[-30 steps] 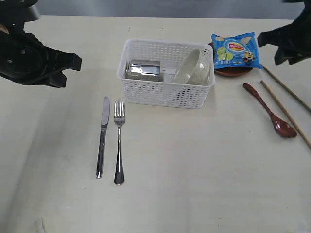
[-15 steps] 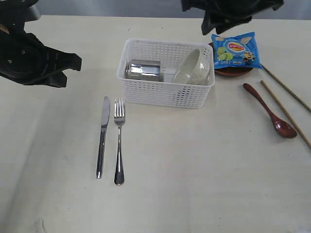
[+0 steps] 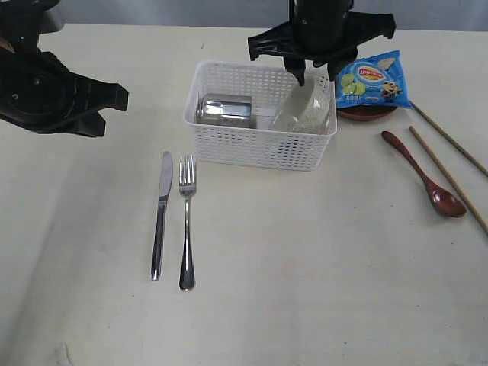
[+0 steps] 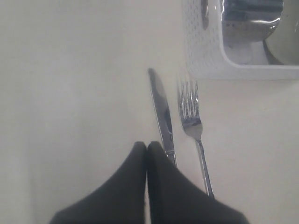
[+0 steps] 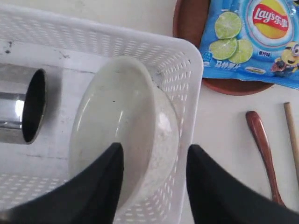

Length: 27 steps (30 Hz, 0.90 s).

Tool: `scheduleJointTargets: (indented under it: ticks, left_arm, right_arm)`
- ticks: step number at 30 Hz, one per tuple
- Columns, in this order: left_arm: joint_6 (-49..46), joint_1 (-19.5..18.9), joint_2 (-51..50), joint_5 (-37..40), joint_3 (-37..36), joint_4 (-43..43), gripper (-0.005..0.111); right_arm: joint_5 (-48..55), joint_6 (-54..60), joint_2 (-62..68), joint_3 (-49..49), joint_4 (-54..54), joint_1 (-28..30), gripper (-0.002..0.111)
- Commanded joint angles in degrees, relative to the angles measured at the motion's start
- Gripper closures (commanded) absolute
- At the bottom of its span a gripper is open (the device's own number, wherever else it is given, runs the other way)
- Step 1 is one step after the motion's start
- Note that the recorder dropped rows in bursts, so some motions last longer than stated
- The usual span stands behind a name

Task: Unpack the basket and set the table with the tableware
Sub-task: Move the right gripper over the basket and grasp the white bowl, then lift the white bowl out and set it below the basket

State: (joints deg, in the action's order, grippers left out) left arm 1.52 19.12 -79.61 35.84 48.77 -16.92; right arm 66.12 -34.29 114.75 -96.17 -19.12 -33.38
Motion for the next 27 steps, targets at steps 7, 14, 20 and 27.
scheduleJointTargets:
  ticks: [7,14,20,27]
  left_arm:
    - [-0.29,-0.13,0.10,-0.74,-0.30,-0.25,0.107]
    - [-0.29,-0.13,0.10,-0.95,-0.30,-0.25,0.107]
    - [-0.29,-0.13,0.10,-0.95,-0.30,-0.25,0.107]
    - [-0.29,-0.13,0.10,-0.74,-0.30,-0.25,0.107]
  right_arm:
    - [-0.33,-1.81,3.91,-0.68,-1.97,0.65,0.094]
    - [-1.73,0.71,1.91,-0.68,-1.97,0.65,0.109]
    - [-2.10,2.61,-4.18,-1.30,-3.20,0.65,0.109]
    - [3.84,11.62,-12.68,-0.99,-4.38,2.36,0.109]
